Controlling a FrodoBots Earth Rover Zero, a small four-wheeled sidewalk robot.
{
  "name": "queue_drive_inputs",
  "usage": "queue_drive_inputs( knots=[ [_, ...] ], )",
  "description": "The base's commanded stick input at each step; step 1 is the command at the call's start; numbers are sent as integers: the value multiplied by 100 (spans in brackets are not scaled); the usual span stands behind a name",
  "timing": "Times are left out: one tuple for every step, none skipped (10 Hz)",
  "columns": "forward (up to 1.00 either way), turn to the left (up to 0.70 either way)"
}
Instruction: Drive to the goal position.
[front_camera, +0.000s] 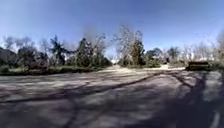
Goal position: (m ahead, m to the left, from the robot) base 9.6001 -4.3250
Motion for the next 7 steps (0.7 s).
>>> queue_drive_inputs(
  knots=[
    [100,-16],
    [100,-19],
    [100,-20],
    [100,-21],
    [100,-23],
    [100,-27],
    [100,-30]
  ],
)
